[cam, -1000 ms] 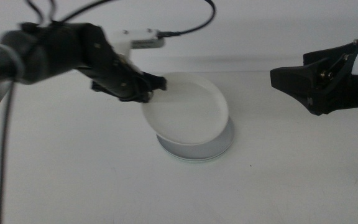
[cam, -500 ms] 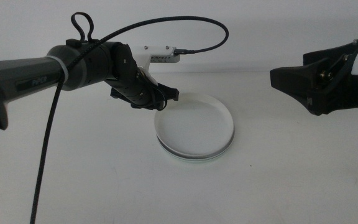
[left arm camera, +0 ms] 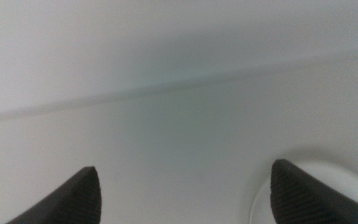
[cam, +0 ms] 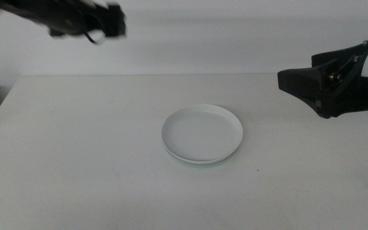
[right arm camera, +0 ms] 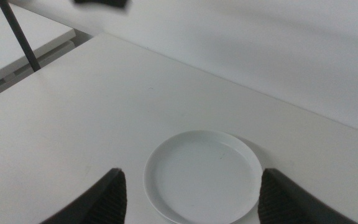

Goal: Stack the three bowls on top of each other.

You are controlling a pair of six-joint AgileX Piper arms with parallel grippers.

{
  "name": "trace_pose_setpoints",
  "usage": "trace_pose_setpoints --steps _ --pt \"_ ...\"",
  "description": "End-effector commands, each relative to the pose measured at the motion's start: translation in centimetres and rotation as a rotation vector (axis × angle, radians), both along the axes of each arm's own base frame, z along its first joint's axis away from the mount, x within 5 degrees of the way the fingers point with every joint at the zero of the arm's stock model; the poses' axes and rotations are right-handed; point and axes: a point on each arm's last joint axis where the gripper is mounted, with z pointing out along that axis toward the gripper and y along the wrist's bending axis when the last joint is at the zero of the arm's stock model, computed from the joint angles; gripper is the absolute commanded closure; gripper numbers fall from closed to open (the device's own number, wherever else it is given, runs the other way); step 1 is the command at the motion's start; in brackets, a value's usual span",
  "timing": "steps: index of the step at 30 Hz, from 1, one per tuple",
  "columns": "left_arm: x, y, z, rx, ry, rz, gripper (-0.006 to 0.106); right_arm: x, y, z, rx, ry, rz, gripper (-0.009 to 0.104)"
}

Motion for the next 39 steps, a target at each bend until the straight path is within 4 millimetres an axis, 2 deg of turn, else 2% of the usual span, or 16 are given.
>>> trace_pose_setpoints --steps 1,4,8,16,25,29,33,36,39 --pt "-2.2 1.1 5.7 -0.060 -0.208 0.028 -0.002 -0.1 -0.3 1.5 0.039 -0.082 -0.030 0.041" --pt "-3.6 2.0 7.6 -0.056 -0.273 0.041 -0.002 -0.1 -0.3 1.5 0.039 -0.082 -0.030 0.041" --pt "-4.9 2.5 8.7 0.000 -0.293 0.040 -0.002 -0.1 -0.3 1.5 0.039 -0.082 -0.030 0.041" --pt "-6.5 2.8 8.5 0.031 -0.199 0.031 -0.002 -0.1 -0.3 1.6 0.044 -0.080 -0.031 0.041" --pt "-11.7 4.0 7.9 0.038 -0.243 0.037 -0.002 0.7 -0.7 2.4 0.087 -0.155 -0.108 0.041" --pt "-14.3 4.7 7.2 0.061 -0.290 0.043 -0.002 1.5 -2.4 3.5 0.112 -0.227 -0.219 0.041" --pt "-16.5 5.6 6.4 0.108 -0.305 0.072 -0.002 1.8 -5.7 4.1 0.144 -0.221 -0.371 0.042" --pt "-18.2 6.2 6.0 0.089 -0.337 0.113 -0.002 0.6 -8.0 4.1 0.111 -0.175 -0.433 0.042" --pt "-20.7 6.5 5.2 0.036 -0.417 0.119 -0.002 -2.0 -8.9 4.1 0.059 -0.205 -0.451 0.042"
